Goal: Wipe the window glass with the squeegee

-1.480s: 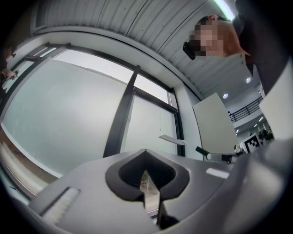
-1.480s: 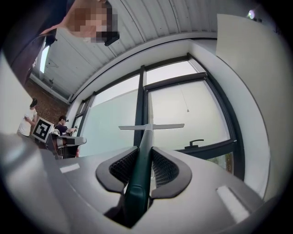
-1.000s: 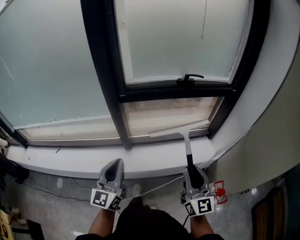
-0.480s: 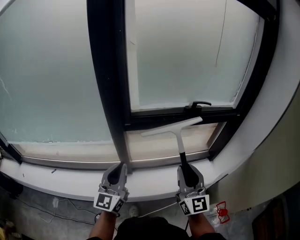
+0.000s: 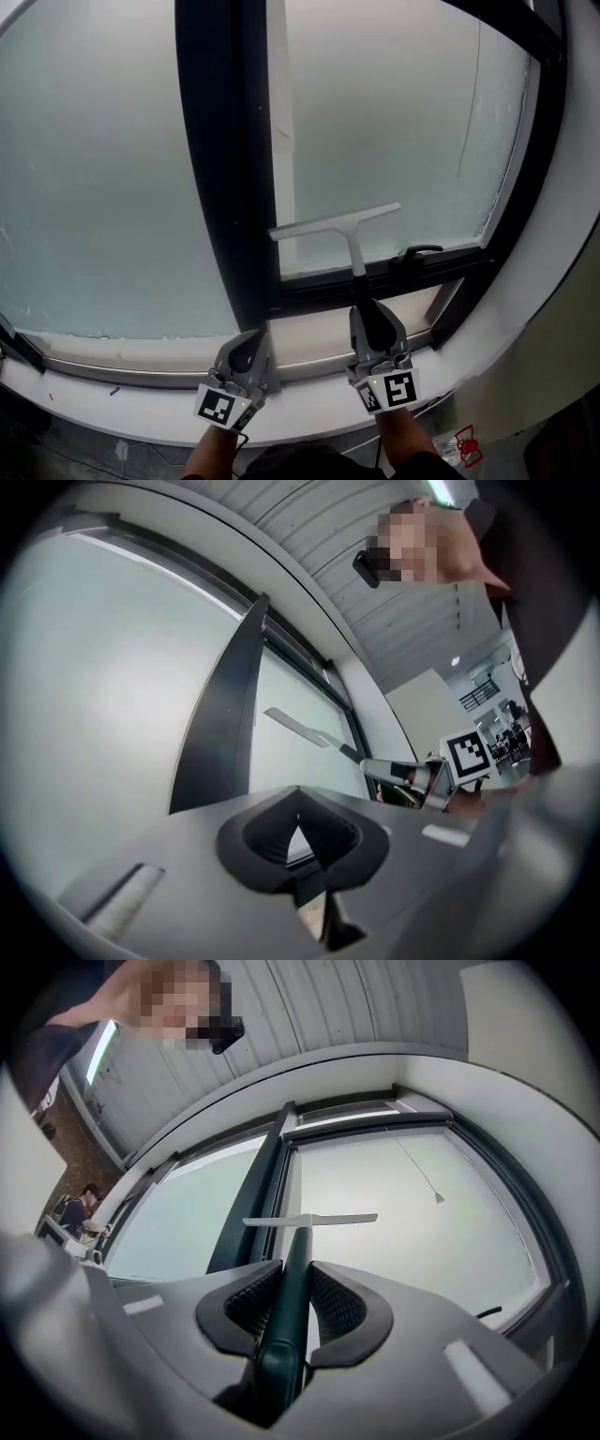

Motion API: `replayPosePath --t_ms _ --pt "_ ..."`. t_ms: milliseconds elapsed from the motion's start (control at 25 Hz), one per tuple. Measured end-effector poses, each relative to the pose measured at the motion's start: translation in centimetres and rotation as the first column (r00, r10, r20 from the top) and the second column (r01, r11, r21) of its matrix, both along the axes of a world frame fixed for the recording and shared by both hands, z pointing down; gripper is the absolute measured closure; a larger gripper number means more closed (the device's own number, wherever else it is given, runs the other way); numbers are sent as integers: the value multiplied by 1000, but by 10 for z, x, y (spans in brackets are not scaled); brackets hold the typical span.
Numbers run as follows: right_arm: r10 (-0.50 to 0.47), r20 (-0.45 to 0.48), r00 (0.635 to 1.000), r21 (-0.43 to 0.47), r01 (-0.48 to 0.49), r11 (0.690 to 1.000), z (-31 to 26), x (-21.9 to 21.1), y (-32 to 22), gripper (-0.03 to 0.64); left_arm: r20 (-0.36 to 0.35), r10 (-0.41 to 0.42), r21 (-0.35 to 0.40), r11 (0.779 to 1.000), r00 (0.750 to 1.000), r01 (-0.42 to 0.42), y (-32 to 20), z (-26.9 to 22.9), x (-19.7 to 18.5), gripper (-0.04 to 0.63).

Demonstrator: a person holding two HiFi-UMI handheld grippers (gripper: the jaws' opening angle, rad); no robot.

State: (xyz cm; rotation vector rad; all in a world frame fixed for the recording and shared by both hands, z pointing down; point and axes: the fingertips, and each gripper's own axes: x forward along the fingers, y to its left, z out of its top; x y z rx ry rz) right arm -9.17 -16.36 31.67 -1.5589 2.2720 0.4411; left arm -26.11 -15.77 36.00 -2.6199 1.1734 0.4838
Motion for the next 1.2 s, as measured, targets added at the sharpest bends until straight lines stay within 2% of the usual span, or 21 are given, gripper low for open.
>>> replayPosePath --t_ms 80,200,360,600,720,1200 --pt "27 39 999 41 -29 999 -20 1 -17 522 -7 32 15 999 999 -32 -13 -9 2 597" --pt "72 88 994 97 -80 992 -53 9 -38 522 26 95 49 994 995 -96 -23 -19 14 597" --pt "116 98 988 161 -131 978 -94 10 -67 522 48 130 74 988 990 -134 -37 -26 23 597" --pt "119 103 987 265 -143 954 -156 5 -98 522 28 90 92 992 996 -92 -57 -37 33 597" --pt "105 94 990 296 -128 947 -187 -2 -117 522 16 74 123 990 997 -75 -62 -47 40 597" --pt "104 127 987 347 -142 927 -238 -8 -151 522 -5 -9 162 987 1000 10 -75 -60 41 597"
